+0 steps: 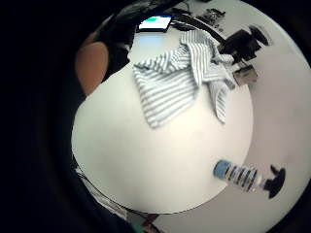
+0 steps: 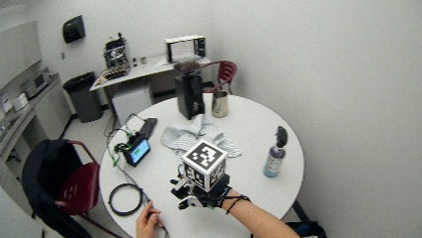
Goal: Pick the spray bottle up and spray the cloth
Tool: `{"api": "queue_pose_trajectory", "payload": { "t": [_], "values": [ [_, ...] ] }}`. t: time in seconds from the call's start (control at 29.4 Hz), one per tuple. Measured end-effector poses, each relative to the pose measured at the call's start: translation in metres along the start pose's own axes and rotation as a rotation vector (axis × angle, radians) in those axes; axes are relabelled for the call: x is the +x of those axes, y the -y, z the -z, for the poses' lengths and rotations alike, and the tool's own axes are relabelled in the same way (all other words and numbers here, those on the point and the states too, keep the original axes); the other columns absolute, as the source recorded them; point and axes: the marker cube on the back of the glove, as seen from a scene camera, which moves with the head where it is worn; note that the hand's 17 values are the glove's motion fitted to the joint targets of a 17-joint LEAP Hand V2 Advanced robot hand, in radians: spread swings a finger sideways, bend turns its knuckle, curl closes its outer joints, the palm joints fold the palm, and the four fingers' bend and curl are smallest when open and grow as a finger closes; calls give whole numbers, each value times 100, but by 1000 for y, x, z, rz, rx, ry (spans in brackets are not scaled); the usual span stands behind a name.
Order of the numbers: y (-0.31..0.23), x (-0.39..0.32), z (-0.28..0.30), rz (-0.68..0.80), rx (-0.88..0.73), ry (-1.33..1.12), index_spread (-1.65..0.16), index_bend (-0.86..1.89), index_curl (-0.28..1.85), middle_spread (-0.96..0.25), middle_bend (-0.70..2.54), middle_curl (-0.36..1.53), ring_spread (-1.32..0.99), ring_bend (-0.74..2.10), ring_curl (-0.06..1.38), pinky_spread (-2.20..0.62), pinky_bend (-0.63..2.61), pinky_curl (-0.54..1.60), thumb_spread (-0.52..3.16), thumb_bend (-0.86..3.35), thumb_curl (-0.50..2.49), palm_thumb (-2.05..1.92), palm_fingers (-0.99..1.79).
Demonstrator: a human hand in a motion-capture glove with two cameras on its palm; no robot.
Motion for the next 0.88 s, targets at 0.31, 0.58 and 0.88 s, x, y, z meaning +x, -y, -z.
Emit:
{"api": "queue_pose_trajectory", "payload": {
  "t": [0.31, 0.58, 0.88],
  "values": [
    [32, -9, 26, 166, 173, 306, -38, 14, 27, -4, 23, 35, 0, 24, 30, 20, 29, 32, 114, -1, 24, 52, 64],
    [11, 65, 62, 37, 538, 451, -38, 11, 26, -4, 23, 36, 1, 29, 32, 19, 28, 33, 112, -2, 25, 52, 69],
    [-16, 183, 60, -336, 701, 605, -37, 5, 22, -3, 24, 37, 1, 29, 34, 19, 37, 36, 104, -3, 26, 51, 58]
  ]
}}
